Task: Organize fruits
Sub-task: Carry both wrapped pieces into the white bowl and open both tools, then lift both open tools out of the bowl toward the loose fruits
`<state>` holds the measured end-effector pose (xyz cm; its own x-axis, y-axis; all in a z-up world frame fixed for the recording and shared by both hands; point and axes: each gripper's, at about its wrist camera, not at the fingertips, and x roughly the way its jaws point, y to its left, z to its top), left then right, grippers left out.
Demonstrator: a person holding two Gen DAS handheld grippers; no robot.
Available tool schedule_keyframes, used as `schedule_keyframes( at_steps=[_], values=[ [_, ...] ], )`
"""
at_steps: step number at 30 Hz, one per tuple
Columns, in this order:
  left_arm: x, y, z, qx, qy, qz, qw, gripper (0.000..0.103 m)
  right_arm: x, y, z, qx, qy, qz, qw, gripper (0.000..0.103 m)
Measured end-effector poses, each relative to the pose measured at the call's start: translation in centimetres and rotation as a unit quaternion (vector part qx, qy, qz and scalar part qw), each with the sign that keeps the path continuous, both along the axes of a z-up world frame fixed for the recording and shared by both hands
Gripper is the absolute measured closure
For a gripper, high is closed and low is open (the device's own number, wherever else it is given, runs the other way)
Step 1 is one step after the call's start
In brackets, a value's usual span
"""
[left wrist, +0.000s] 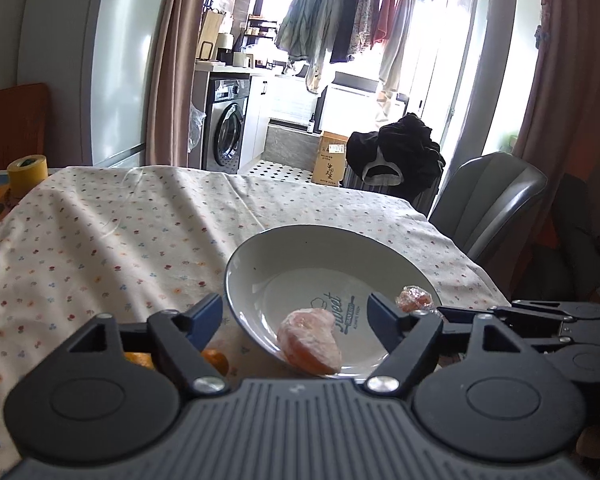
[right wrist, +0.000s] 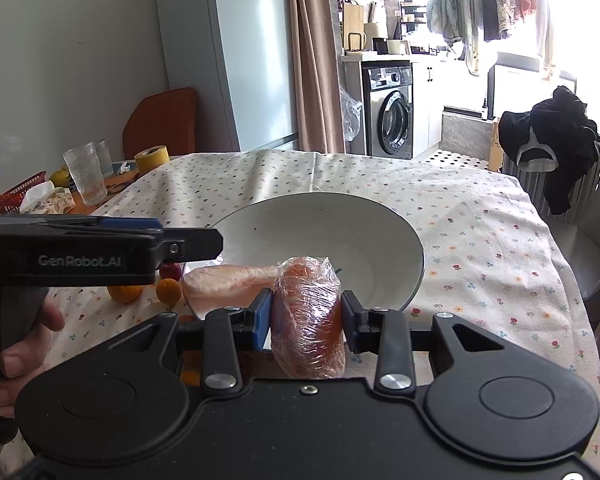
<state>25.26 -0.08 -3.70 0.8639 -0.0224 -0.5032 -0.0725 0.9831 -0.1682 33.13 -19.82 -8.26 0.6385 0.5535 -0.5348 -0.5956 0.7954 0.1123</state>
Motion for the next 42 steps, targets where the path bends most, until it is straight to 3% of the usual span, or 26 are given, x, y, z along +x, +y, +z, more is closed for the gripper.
schedule_keyframes(
  at_steps=[4, 13, 14, 16, 20, 27, 32, 42],
  values=[
    [-1.1, 1.1, 0.3, 0.001, -0.008, 0.018, 0.9998, 0.016, 0.1, 0.5, 0.0, 0.004, -0.001, 0.001, 1.0, 0.068],
    [-3.1, 3.4, 0.2, -0.01, -0.014, 0.057, 0.9982, 0.01, 0.5, 1.3, 0.5, 0.012, -0.007, -0.01, 1.0, 0.067],
    [-3.3, 3.6, 0.2, -0.011, -0.014, 0.059, 0.9981, 0.01, 0.5, 1.4, 0.7, 0.011, -0.014, -0.01, 1.0, 0.064],
    [-3.7, 4.1, 0.2, -0.018, -0.014, 0.066, 0.9975, 0.01, 0.0, 1.6, 1.2, 0.011, -0.042, -0.013, 0.999, 0.042],
    [-4.7, 4.8, 0.5, -0.034, -0.017, 0.068, 0.997, 0.006, -0.6, 1.8, 1.9, 0.013, -0.055, -0.013, 0.998, 0.03],
    [-5.9, 5.1, 1.0, -0.023, -0.019, 0.086, 0.9959, 0.005, -2.3, 1.4, 2.6, 0.015, -0.058, -0.023, 0.998, 0.0],
    [-7.3, 4.9, 1.4, -0.007, -0.027, 0.079, 0.9964, 0.005, -3.1, 1.0, 2.6, 0.021, -0.038, -0.029, 0.999, 0.0],
    [-9.0, 4.3, 1.1, -0.019, -0.019, 0.068, 0.9974, 0.004, -6.2, 0.2, 3.1, 0.035, -0.04, -0.021, 0.998, 0.0]
  ],
)
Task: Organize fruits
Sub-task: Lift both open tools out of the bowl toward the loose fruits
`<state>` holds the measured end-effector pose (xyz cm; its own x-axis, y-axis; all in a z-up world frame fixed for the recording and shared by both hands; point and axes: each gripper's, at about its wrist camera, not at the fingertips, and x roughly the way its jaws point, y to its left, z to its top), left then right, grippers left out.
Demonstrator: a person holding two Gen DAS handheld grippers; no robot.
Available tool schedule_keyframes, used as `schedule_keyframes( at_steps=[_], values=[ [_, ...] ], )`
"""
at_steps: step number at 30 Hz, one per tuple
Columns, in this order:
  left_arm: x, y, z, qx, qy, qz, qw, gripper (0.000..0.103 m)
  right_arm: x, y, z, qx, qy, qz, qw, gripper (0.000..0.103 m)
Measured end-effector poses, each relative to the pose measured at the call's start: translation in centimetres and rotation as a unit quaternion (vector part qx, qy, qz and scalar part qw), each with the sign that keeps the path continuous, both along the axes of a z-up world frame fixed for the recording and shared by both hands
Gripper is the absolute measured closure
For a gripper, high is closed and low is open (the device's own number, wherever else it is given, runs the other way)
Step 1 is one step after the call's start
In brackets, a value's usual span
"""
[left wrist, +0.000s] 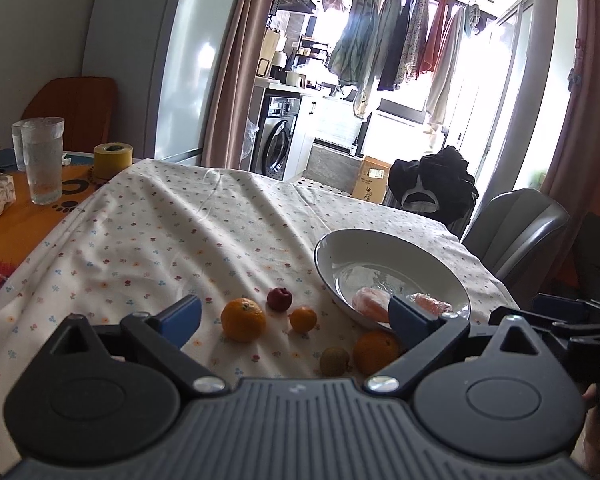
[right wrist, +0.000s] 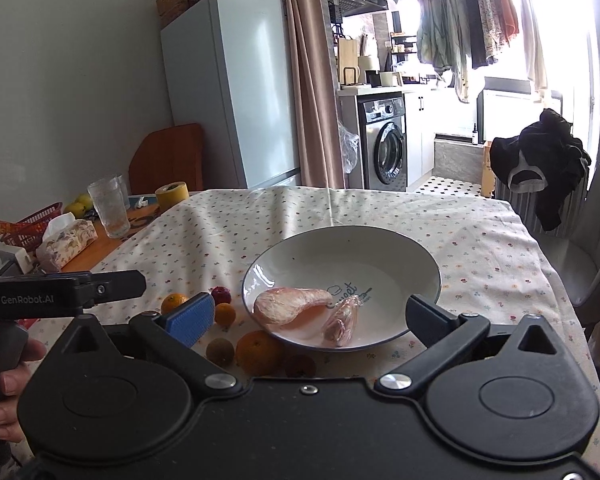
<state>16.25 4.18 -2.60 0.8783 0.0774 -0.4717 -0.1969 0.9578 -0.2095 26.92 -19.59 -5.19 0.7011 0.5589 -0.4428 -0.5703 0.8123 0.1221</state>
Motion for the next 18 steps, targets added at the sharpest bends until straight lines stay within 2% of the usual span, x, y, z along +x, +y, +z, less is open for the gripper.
schedule_keyframes(
  at_steps=[9, 18],
  values=[
    [-1.9, 0.1, -0.7, 0.009, 0.019, -0.02, 0.9996, 0.004, -1.9, -0.8, -0.2, -0.012, 0.017, 0.004, 1.0, 0.0],
    [-4.0, -0.4, -0.8, 0.022, 0.022, -0.035, 0.9989, 0.004, -3.0, -2.3, -0.8, -0.014, 0.035, -0.005, 0.999, 0.0]
  ],
)
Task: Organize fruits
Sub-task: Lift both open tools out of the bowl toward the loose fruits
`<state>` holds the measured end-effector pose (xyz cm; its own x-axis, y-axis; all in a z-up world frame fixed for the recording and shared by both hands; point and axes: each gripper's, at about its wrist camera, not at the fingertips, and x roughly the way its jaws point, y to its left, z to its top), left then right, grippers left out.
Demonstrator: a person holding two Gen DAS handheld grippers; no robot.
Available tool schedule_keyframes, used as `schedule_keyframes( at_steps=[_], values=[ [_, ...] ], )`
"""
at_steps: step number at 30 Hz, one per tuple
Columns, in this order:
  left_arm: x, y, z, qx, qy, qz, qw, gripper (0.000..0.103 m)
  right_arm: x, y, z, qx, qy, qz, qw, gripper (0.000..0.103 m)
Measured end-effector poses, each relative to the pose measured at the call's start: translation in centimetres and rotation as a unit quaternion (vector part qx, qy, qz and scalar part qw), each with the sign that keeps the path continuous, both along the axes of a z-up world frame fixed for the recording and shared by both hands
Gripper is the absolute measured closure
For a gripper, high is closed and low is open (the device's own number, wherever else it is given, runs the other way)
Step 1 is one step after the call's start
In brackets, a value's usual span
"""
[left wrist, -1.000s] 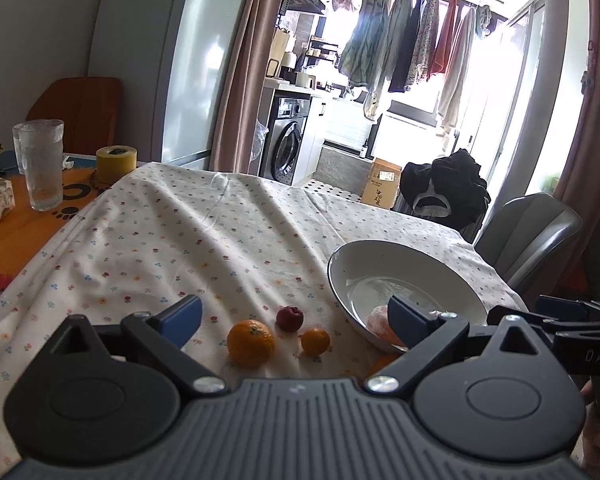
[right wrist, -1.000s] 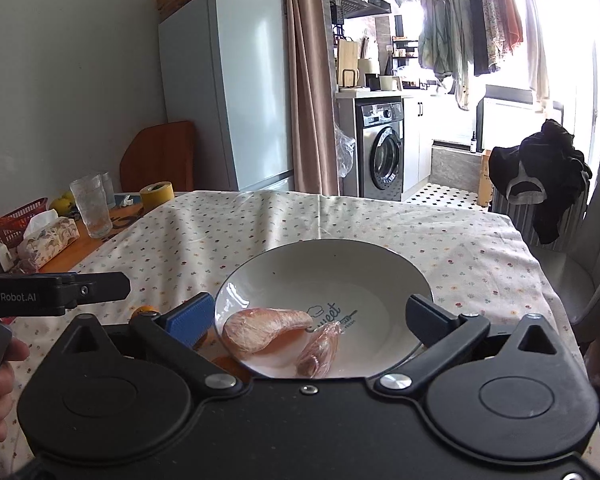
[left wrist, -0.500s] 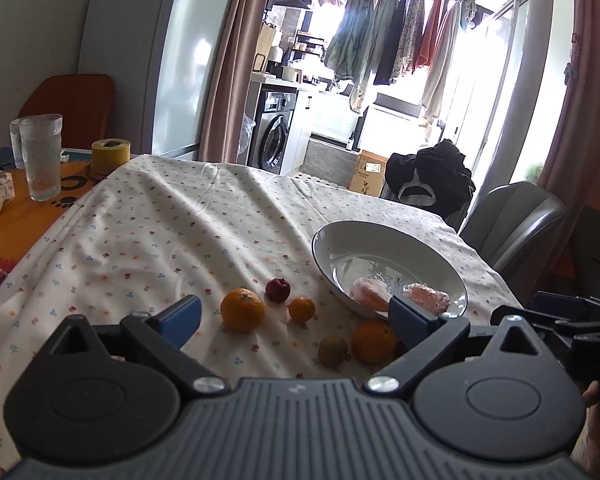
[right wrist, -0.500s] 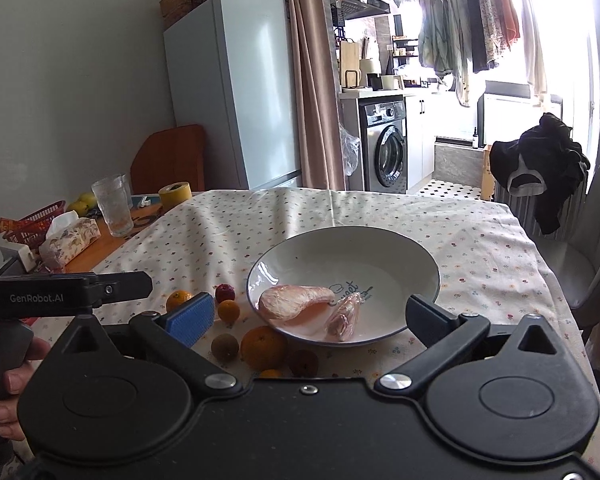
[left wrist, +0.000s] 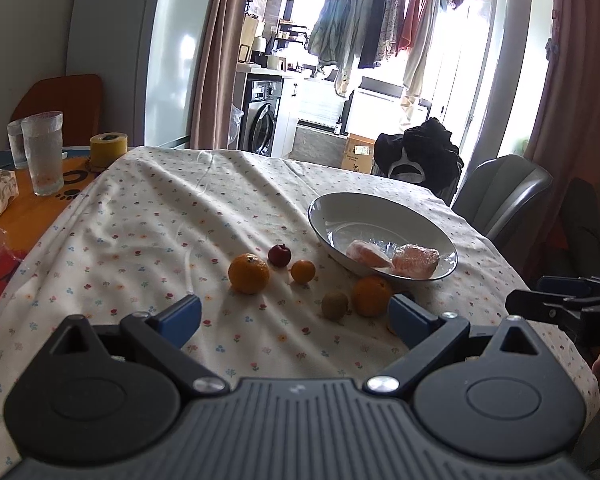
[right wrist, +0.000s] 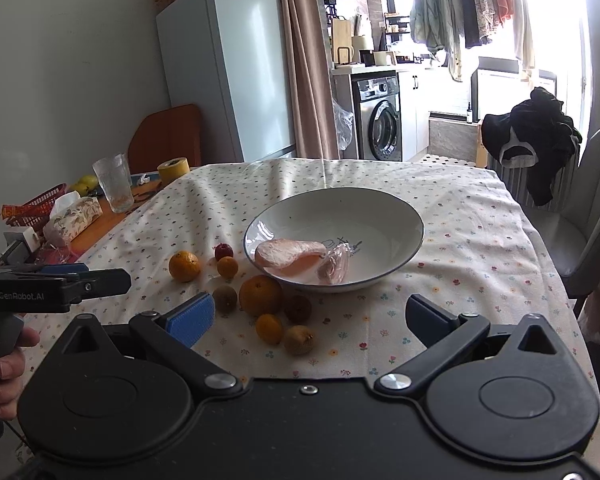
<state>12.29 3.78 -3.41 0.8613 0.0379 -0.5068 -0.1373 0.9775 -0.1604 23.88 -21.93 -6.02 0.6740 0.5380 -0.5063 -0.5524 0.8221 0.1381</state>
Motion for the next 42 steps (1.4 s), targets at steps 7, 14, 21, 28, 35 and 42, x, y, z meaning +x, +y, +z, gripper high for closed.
schedule_keyframes(
  at_steps=[7, 14, 21, 28, 35, 42],
  values=[
    [-1.3, -0.7, 0.0, 0.007, -0.001, -0.016, 0.9998, 0.004, -1.2, -1.0, 0.1, 0.015, 0.011, 0.003, 1.0, 0.0],
    [-1.6, -1.1, -0.5, 0.001, 0.003, -0.033, 0.9994, 0.004, -2.2, -1.4, -0.2, 0.014, 0.012, 0.002, 1.0, 0.0],
    [-1.9, -1.4, -1.1, -0.003, 0.006, -0.041, 0.9991, 0.004, -2.7, -2.0, -0.9, 0.021, 0.024, 0.002, 0.999, 0.0],
    [-1.5, -1.5, -1.3, -0.008, 0.004, -0.042, 0.9991, 0.004, -2.7, -2.0, -1.3, 0.028, 0.026, 0.003, 0.999, 0.0],
    [-0.3, -1.9, -1.7, -0.01, 0.001, -0.039, 0.9992, 0.004, -2.2, -1.4, -2.1, 0.024, 0.023, 0.008, 0.999, 0.0],
    [1.2, -2.6, -2.1, -0.009, 0.0, -0.045, 0.999, 0.006, -1.3, -0.9, -2.8, 0.023, 0.026, 0.017, 0.999, 0.01]
  ],
)
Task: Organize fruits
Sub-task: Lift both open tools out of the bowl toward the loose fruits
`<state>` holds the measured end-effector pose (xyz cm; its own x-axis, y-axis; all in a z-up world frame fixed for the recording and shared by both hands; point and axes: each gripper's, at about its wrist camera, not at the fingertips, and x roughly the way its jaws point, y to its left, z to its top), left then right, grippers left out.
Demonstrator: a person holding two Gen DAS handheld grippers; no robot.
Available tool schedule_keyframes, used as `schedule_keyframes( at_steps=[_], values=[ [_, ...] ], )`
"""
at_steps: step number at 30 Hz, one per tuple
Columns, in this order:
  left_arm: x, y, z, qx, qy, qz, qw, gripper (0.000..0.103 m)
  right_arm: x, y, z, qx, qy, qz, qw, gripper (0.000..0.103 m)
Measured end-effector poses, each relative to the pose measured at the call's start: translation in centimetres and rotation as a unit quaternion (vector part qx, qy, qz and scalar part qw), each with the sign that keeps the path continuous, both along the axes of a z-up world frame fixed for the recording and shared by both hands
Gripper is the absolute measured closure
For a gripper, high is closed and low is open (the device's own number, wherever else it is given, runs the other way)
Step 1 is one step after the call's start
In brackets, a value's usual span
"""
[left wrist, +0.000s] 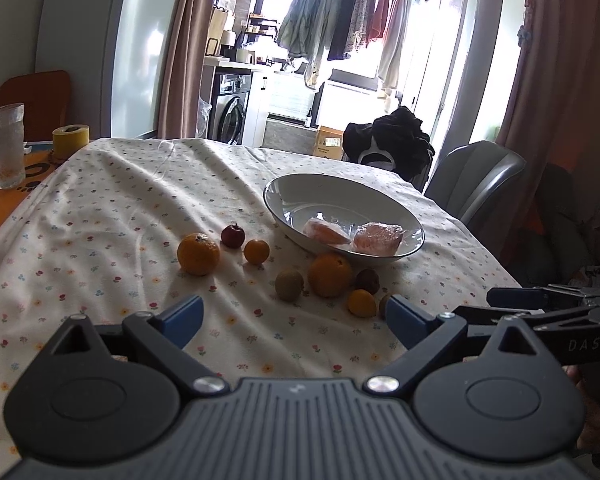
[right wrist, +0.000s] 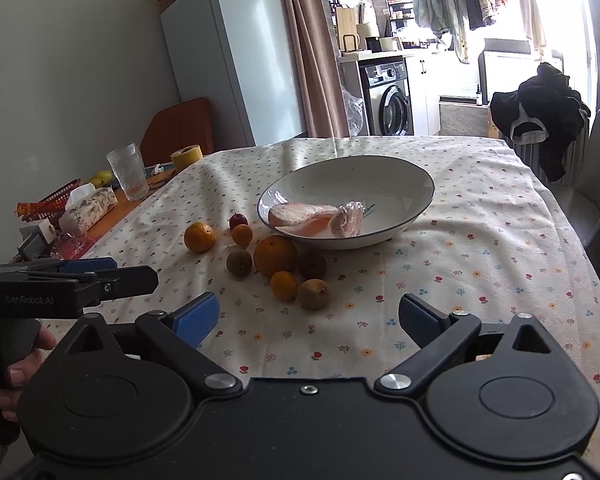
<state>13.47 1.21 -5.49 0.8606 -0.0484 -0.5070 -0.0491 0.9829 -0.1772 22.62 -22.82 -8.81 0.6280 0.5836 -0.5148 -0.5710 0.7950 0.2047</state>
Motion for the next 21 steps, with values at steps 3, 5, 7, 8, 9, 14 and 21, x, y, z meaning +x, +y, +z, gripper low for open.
schedule_keyframes(
  at_steps=[3, 5, 7, 8, 9, 14, 21],
  values=[
    [0.8, -0.4, -0.3, -0.008, 0.004, -0.008, 0.9999, 0.007, 0.6, 0.5, -0.3, -0.006, 0.001, 0.004, 1.0, 0.017],
    [1.4, -0.8, -0.5, -0.006, 0.006, -0.01, 0.9999, 0.008, 1.0, 0.7, -0.5, -0.007, 0.004, 0.006, 1.0, 0.022],
    [1.8, -1.1, -0.6, -0.003, 0.007, -0.012, 0.9999, 0.01, 1.5, 0.9, -0.8, -0.005, 0.012, 0.01, 1.0, 0.03],
    [2.0, -1.1, -0.7, -0.004, 0.008, -0.014, 0.9999, 0.011, 1.8, 1.0, -1.0, -0.005, 0.015, 0.011, 1.0, 0.032],
    [2.1, -1.2, -0.7, -0.005, 0.008, -0.017, 0.9998, 0.012, 2.0, 1.1, -1.1, -0.005, 0.018, 0.014, 1.0, 0.037],
    [2.9, -1.4, -1.2, -0.008, 0.017, -0.023, 0.9996, 0.024, 3.3, 1.4, -1.9, 0.004, 0.037, 0.026, 0.999, 0.054],
    [4.2, -1.5, -1.8, -0.015, 0.028, -0.023, 0.9992, 0.034, 5.0, 2.2, -2.8, 0.007, 0.051, 0.028, 0.998, 0.058]
  ],
)
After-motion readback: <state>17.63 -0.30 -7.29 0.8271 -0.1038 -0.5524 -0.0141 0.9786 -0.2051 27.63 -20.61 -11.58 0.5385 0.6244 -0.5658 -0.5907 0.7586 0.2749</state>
